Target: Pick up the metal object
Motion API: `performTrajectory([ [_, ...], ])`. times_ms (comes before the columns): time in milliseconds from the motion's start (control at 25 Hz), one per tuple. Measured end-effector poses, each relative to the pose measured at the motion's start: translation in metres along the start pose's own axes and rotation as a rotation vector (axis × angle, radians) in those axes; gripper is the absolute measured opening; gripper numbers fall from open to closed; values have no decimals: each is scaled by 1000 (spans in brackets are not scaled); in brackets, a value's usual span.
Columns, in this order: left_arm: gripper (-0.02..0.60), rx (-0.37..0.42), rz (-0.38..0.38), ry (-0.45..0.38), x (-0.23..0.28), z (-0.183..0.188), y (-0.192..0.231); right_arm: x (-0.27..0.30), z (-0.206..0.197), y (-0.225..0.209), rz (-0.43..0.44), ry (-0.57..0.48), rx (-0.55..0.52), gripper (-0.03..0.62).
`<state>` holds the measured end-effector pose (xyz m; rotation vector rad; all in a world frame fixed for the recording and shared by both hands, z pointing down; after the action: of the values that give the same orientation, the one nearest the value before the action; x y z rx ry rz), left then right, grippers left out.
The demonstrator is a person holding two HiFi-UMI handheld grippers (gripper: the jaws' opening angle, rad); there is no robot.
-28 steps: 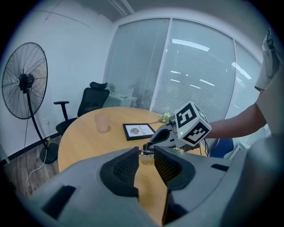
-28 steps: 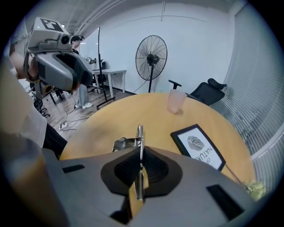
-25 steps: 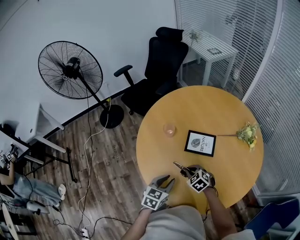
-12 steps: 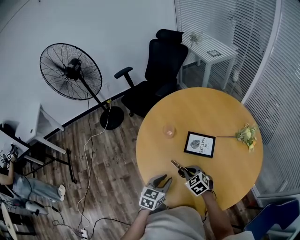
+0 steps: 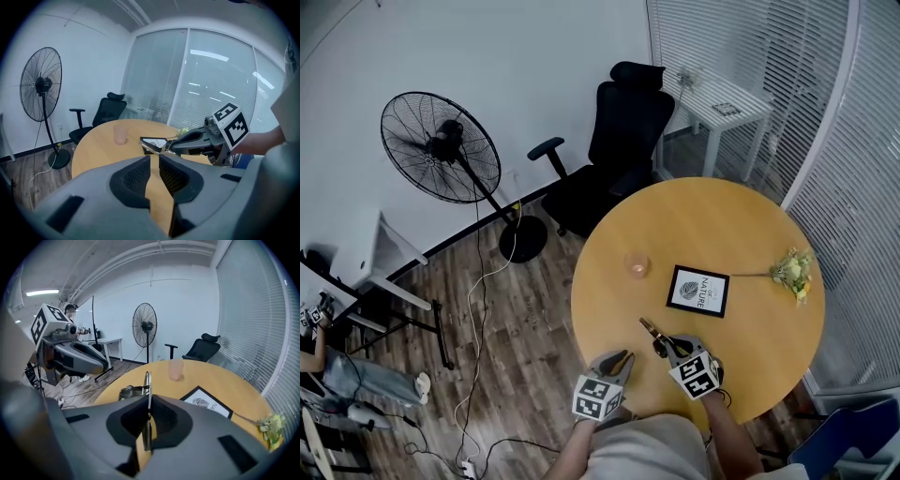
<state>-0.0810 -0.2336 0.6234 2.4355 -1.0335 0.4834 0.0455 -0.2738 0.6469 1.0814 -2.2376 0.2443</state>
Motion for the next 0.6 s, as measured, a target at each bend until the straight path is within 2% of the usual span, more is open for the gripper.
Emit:
performTrajectory([
  [600,20,-22,30,-23,-9,0,10,-15,15,17,4,-87,143,0],
])
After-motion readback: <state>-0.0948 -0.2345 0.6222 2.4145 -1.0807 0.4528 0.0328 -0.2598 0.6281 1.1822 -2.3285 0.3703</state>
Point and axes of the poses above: the fingertips, and each gripper's own axes: x forward along the fingers, y to its left, z out of its top, the point moved 3 cm from there along -x, backward along the fingers, and after that the axes turned 6 degrees about -z, right-handed, at the moved point
